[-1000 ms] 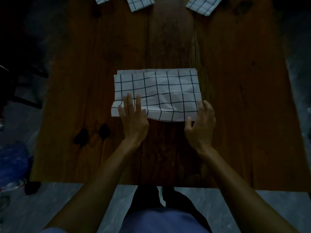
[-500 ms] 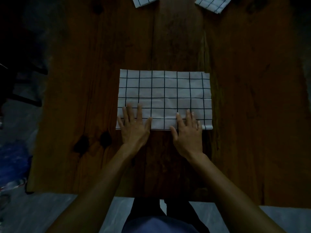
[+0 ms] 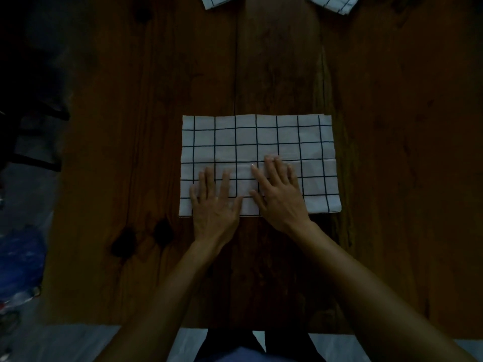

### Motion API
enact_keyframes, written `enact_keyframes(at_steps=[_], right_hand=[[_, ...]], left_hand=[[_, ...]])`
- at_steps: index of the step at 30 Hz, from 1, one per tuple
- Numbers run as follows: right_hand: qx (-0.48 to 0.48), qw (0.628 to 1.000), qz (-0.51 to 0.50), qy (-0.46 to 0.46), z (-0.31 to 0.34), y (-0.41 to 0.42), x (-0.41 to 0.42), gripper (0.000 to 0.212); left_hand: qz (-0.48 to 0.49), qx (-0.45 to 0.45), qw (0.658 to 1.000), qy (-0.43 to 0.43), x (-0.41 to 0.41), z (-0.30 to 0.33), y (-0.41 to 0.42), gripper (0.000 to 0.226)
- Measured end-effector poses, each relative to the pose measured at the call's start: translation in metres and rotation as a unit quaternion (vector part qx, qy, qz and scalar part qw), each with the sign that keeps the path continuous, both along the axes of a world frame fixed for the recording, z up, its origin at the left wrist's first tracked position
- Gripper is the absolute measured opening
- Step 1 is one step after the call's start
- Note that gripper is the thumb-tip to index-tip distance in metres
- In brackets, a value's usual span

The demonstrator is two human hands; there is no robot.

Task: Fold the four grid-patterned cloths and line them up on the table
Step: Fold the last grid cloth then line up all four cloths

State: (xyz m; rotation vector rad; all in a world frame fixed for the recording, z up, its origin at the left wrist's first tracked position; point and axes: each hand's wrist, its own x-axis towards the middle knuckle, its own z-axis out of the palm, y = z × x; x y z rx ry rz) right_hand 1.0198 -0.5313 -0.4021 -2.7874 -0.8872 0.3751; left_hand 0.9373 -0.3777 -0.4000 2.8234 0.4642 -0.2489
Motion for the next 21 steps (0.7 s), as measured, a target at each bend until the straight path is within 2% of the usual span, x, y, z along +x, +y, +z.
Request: enact_keyframes(at_steps=[5,10,17,21], right_hand=[[0.001,0.999,0.029,-0.014,0.001,0.000,0.002,0.063],[-0.008,0.999,0.048,-0.020,-0.001,0.000,0.004,0.062],[-0.013,0.999,0.048,-0.021,-0.001,0.000,0.003,0.062],[-0.031,0.999,0.019,-0.010,-0.001,-0.009,0.003,0.068]], left_hand=[[0.025,0.003,1.000,-0.012,-0.001,0.003,-0.003,0.072],[0.008,-0.007,0.998,-0.068,0.009,0.009,-0.004,0.059],[-0.022,0.004,1.000,-0.013,0.014,0.001,0.000,0.066],[-0.002,0.022,1.000,0.000,0.009,-0.002,0.008,0.073]])
